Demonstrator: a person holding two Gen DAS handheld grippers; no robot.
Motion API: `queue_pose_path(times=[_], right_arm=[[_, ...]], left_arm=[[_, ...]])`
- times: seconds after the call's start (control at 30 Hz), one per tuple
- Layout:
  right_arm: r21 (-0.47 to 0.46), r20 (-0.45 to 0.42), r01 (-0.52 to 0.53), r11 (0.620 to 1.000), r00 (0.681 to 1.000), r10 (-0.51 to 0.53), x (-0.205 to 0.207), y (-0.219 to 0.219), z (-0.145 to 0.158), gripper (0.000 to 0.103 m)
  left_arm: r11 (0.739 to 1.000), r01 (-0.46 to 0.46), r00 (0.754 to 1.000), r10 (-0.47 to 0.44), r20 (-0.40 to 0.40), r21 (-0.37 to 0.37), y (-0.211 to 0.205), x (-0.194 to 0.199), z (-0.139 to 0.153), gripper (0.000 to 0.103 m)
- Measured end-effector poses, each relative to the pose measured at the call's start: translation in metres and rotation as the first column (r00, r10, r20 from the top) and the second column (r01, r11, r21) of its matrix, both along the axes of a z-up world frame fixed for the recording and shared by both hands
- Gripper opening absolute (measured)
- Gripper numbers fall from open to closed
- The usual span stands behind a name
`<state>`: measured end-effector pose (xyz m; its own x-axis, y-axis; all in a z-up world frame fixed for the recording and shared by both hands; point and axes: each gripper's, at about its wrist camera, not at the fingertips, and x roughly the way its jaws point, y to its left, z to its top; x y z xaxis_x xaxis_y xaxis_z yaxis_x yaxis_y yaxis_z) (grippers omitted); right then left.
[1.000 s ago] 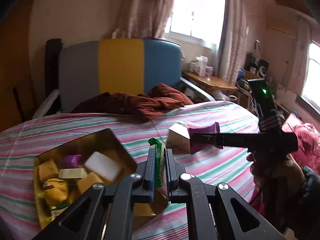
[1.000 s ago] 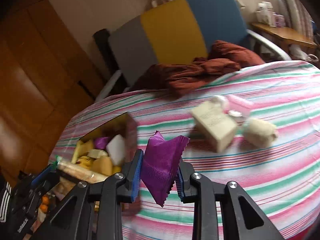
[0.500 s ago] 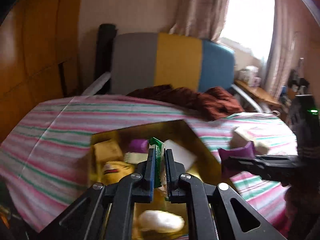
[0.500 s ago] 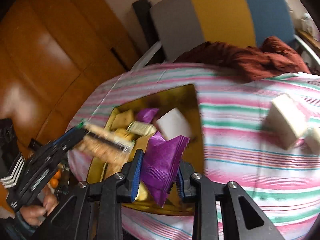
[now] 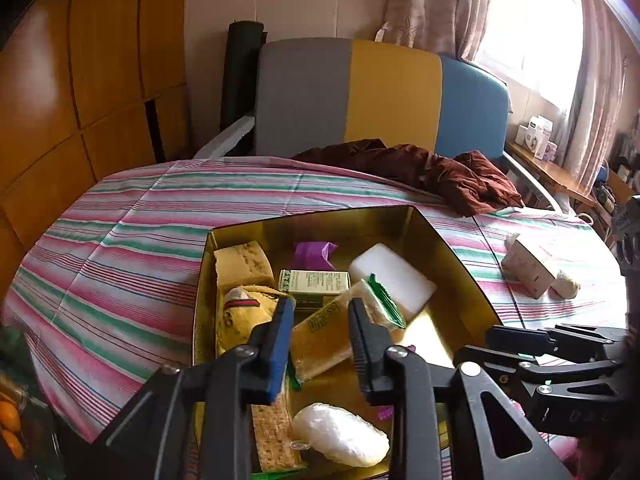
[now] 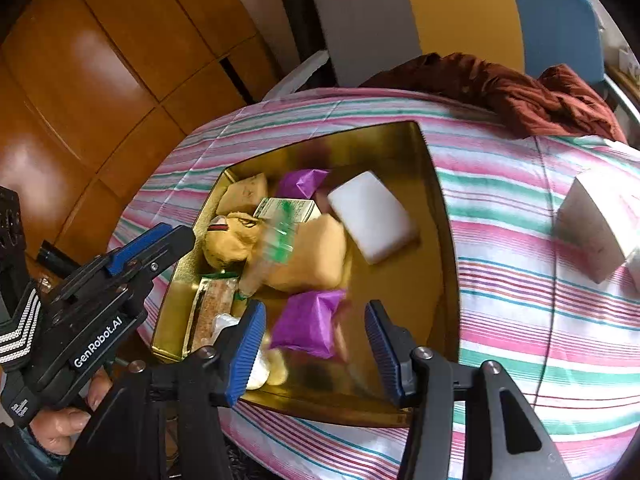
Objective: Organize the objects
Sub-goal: 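Release the cracker packet and purple cloth into the tray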
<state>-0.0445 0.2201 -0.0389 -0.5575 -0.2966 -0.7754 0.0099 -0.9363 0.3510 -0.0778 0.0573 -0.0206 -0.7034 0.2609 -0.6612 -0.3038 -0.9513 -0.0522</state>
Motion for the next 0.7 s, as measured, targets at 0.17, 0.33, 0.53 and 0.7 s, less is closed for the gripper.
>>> queue_pose_path(times=[0.17, 0.33, 0.53, 0.7], right_arm=[[0.085, -0.038, 0.053, 0.995, 0.998, -0.050, 0.009, -0.001, 0.009, 0.055], [0.175, -0.089, 0.100, 0.980, 0.992, -0.085, 0.018, -0.002, 0.019, 0.055], [0.240, -0.139, 0.128, 0.962, 0.986, -0.096, 0.026, -0.004, 0.028, 0.065], [0.274, -0.156, 0.155, 0.949, 0.981, -0.115, 0.030, -0.003, 0.031, 0.065]], left_arm=[[1.000, -0.002, 1.000, 0.002, -0.022, -0.007, 0.003, 0.007, 0.007, 0.036], [1.000, 0.000, 0.999, 0.000, -0.044, -0.003, 0.006, 0.016, 0.013, 0.043], [1.000, 0.007, 0.999, -0.007, -0.052, -0.001, 0.013, 0.027, 0.017, 0.048], [1.000, 0.018, 0.999, -0.018, -0.047, -0.006, 0.019, 0.036, 0.017, 0.052]])
